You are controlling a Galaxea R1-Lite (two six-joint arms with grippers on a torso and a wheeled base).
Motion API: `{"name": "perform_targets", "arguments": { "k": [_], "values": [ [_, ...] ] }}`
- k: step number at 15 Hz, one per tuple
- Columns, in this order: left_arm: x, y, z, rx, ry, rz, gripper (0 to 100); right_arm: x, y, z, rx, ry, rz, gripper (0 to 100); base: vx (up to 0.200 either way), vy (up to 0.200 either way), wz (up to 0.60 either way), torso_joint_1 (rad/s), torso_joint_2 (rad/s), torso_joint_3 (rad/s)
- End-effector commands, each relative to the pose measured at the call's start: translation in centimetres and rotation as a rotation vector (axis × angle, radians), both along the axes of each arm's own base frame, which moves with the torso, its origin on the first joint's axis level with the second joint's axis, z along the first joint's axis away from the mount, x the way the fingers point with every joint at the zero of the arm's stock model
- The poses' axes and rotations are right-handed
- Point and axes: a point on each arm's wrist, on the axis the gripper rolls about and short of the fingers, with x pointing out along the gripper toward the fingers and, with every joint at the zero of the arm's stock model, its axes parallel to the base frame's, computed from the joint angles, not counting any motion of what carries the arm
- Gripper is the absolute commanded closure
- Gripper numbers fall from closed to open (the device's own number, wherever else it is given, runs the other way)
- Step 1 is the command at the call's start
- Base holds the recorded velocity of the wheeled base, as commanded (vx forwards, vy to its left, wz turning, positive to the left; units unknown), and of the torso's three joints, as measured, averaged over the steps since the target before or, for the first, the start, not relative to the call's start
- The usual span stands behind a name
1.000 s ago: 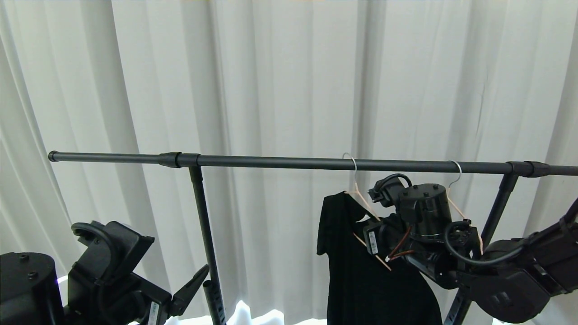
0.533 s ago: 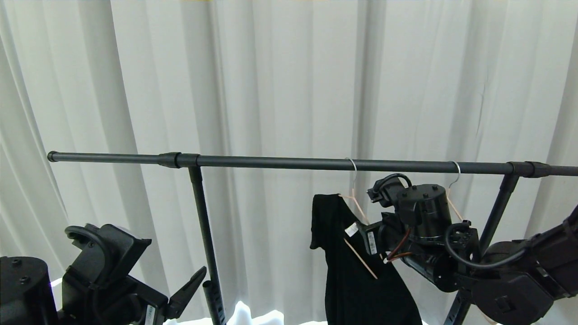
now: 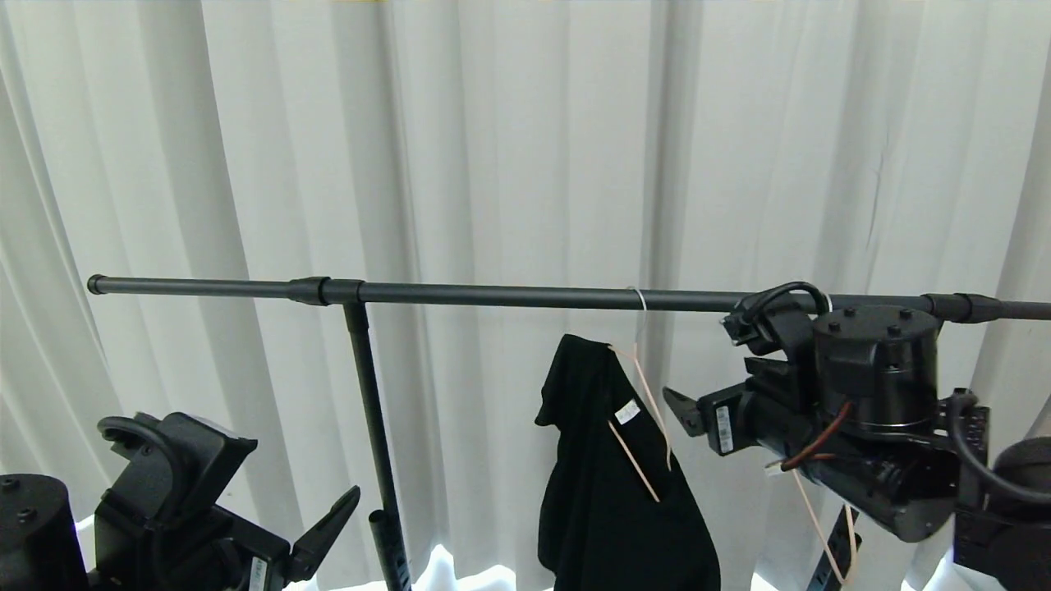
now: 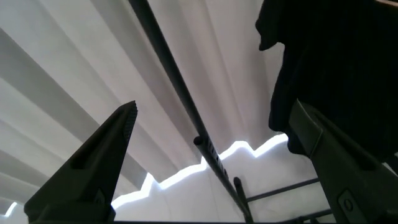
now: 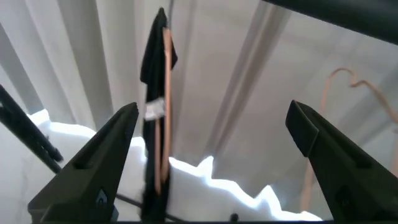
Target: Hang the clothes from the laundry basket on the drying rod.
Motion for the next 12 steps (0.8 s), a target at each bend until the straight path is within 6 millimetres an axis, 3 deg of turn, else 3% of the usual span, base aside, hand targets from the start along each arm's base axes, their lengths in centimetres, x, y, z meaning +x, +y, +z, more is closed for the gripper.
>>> {"name": "perform_targets", "arguments": {
  "k": [1, 2, 5, 12],
  "values": [
    [0.1, 0.4, 0.2, -0.004, -0.012, 0.031, 0, -3.0, -3.6, 1.7, -0.080, -0.008, 0.007, 0, 0.000, 0.000, 0.00, 0.000, 0.00, 0.000],
    [0.0, 0.6, 0.3, -0.008, -0.020, 0.042, 0, -3.8, -4.3, 2.1, -0.117, 0.001, 0.016, 0, 0.000, 0.000, 0.00, 0.000, 0.00, 0.000],
    [-0.4, 1.3, 0.8, -0.014, -0.061, 0.107, 0, -6.0, -6.8, 2.9, -0.278, -0.008, 0.048, 0, -0.200, 0.000, 0.00, 0.009, 0.00, 0.004],
    [-1.3, 3.3, 0.5, -0.006, -0.085, 0.269, 0, -7.5, -11.8, 2.2, -0.515, -0.067, -0.058, 0, -0.200, 0.000, 0.00, -0.001, 0.00, 0.004]
  ]
}}
